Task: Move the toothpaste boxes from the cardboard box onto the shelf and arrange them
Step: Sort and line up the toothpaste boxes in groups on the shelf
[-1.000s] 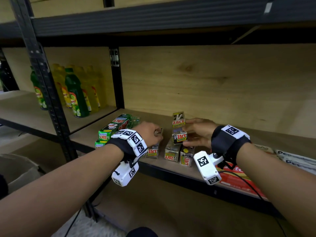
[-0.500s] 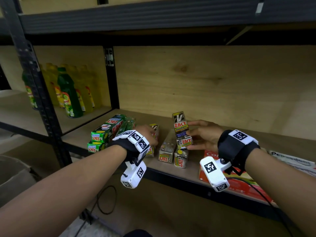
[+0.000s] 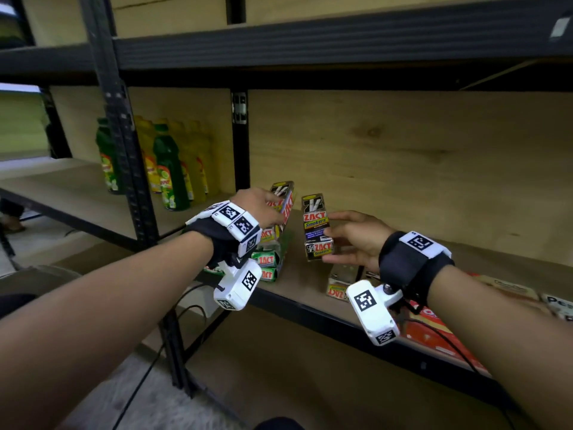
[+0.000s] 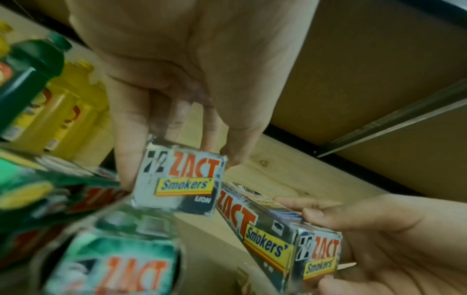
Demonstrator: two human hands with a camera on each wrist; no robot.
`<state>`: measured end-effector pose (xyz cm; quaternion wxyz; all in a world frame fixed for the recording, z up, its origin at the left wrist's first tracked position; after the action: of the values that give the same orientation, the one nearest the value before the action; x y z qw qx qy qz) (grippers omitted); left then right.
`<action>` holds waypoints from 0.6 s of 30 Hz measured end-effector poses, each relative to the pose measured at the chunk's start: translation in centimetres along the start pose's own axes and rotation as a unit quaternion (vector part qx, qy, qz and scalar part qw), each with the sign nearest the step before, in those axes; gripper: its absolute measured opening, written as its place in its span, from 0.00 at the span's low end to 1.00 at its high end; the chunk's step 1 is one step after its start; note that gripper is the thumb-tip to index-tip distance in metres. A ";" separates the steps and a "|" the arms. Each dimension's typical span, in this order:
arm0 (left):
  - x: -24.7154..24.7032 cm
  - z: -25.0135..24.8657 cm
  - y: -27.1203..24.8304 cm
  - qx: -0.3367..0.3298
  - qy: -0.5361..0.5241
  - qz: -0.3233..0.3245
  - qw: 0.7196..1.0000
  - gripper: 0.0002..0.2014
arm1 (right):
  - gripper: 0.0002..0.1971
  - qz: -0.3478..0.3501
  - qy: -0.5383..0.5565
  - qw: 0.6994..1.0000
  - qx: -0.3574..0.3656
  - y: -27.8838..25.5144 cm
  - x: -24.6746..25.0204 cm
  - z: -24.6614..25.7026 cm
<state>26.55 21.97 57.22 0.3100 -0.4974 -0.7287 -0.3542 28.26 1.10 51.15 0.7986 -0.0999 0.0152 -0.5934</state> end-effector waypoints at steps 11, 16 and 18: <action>3.3 7.3 0.8 0.026 0.126 -0.019 0.991 0.22 | 0.20 0.053 0.025 0.998 -0.016 2.0 -8.8 0.2; 3.1 9.0 1.6 0.020 0.108 -0.024 0.994 0.19 | 0.19 0.050 0.004 0.999 -0.022 3.2 -9.9 -0.2; 2.8 9.2 1.8 0.009 0.106 -0.021 0.994 0.19 | 0.18 0.040 -0.052 0.998 -0.018 3.5 -10.0 -0.2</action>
<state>26.49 31.45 54.77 0.3820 -0.4389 -0.7055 -0.4046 28.62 11.54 49.42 0.8193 -0.1441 -0.0114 -0.5548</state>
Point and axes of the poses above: each hand's wrist, its own y-axis towards the middle knuckle, its own x-axis out of the back of the hand, z = x × y, the point moved 10 cm from there along y, towards the middle knuckle, and after that the axes turned 4 degrees about -y, right-handed, at the moved point
